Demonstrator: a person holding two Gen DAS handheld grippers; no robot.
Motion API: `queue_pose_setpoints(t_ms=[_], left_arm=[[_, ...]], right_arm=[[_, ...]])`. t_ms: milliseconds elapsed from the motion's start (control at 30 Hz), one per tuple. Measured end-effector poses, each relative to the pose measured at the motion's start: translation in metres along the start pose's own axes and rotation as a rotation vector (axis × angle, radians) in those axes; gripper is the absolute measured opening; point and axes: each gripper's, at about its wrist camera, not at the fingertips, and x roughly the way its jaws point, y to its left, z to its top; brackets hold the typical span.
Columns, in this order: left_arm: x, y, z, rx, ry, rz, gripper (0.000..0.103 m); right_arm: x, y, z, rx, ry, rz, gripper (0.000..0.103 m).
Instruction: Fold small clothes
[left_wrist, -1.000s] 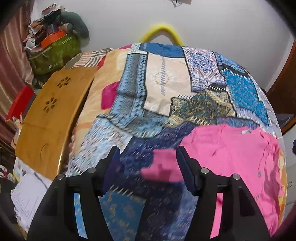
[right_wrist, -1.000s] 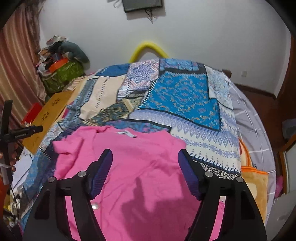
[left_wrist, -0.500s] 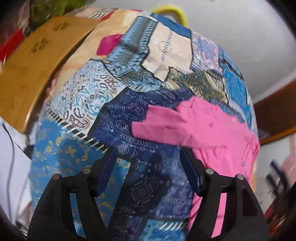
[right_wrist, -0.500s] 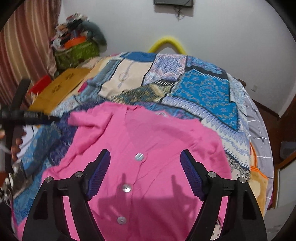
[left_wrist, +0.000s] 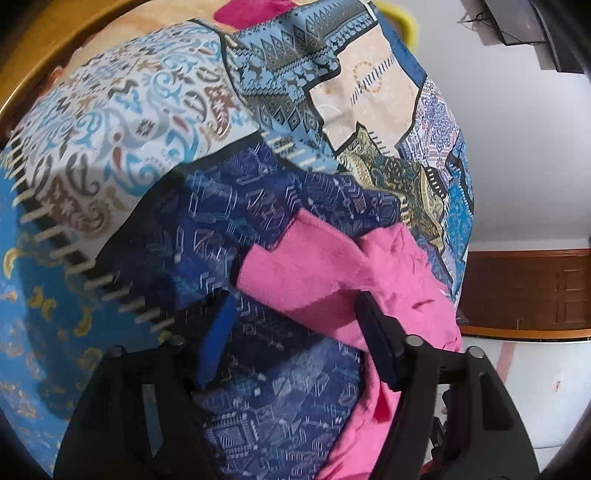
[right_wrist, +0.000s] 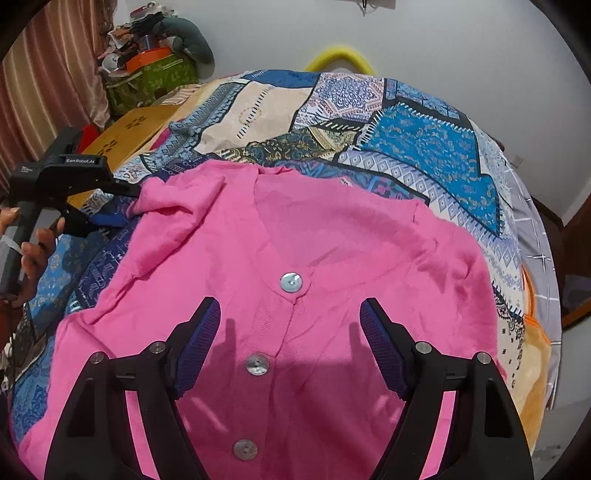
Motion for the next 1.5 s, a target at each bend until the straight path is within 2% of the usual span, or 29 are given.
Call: queue_pose_setpoints(t_ms=[67,133,200,300,500,700,767,900,1067,1200,1333,1400,1500], left_arm=[[0.003,-0.003,0.002,0.022,-0.005,-0.001,0.038],[0.007,-0.007,0.003,0.036,0.002,0.005,0.024],[0.007,-0.008,0.004,0.047,-0.001,0.003,0.016],[0.002,-0.015,0.003,0.088,-0.040,0.056,0.006],[-0.040,-0.050,-0.009,0.269,-0.217,0.219,0.005],[-0.102,-0.122,-0.039,0.532,-0.450,0.323,0.005],[-0.118,-0.156,-0.057,0.640,-0.522,0.335,0.005],[-0.131,-0.205,-0.084,0.752,-0.566,0.298,0.005],[-0.115,-0.252,-0.113,0.834,-0.517,0.240,0.005],[-0.078,-0.278,-0.142,0.911,-0.438,0.252,0.005],[-0.039,-0.286,-0.165,0.954,-0.331,0.282,0.006],[-0.018,-0.284,-0.174,0.951,-0.250,0.289,0.006],[0.000,-0.282,-0.186,0.941,-0.178,0.297,0.008]], right_arm=[[0.001,0.000,-0.001,-0.007,0.003,-0.007,0.075],[0.002,-0.002,-0.002,-0.009,0.005,-0.012,0.075],[0.001,-0.004,-0.004,-0.001,0.005,-0.011,0.075],[-0.001,-0.010,-0.006,0.021,0.004,-0.009,0.075],[-0.013,-0.022,-0.011,0.033,-0.010,-0.020,0.075],[-0.023,-0.037,-0.013,0.070,-0.032,-0.005,0.075],[-0.027,-0.040,-0.014,0.083,-0.044,0.004,0.075],[-0.036,-0.050,-0.016,0.109,-0.072,0.026,0.075],[-0.051,-0.067,-0.021,0.149,-0.116,0.053,0.075],[-0.061,-0.085,-0.029,0.193,-0.139,0.077,0.075],[-0.064,-0.102,-0.040,0.247,-0.139,0.097,0.075],[-0.065,-0.107,-0.045,0.265,-0.136,0.104,0.075],[-0.067,-0.112,-0.050,0.276,-0.131,0.112,0.075]])
